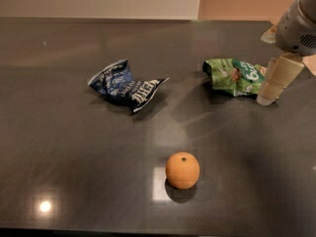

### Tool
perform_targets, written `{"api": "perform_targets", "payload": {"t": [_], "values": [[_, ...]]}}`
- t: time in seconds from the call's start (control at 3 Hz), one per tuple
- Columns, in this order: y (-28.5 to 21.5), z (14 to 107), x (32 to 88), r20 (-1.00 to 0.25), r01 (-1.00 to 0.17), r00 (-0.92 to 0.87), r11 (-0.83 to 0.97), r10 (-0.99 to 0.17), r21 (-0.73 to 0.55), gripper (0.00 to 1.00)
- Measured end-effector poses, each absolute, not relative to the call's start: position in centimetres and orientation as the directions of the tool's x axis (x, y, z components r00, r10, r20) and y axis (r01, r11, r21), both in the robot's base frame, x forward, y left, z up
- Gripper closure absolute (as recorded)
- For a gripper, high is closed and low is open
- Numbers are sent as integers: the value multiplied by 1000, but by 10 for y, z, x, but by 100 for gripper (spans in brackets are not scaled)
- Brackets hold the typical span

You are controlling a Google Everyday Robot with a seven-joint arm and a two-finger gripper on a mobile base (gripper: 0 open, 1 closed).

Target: Pick green rice chip bag

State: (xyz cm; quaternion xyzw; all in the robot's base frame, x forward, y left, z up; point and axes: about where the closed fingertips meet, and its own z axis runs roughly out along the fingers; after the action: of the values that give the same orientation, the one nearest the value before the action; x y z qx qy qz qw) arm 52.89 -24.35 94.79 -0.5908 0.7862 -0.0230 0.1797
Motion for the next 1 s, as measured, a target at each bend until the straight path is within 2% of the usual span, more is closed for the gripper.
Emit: {"api": "perform_targets", "payload": {"t": [1.0], "values": [[-263, 885, 633, -260, -920, -321, 365, -911, -142, 0]]}}
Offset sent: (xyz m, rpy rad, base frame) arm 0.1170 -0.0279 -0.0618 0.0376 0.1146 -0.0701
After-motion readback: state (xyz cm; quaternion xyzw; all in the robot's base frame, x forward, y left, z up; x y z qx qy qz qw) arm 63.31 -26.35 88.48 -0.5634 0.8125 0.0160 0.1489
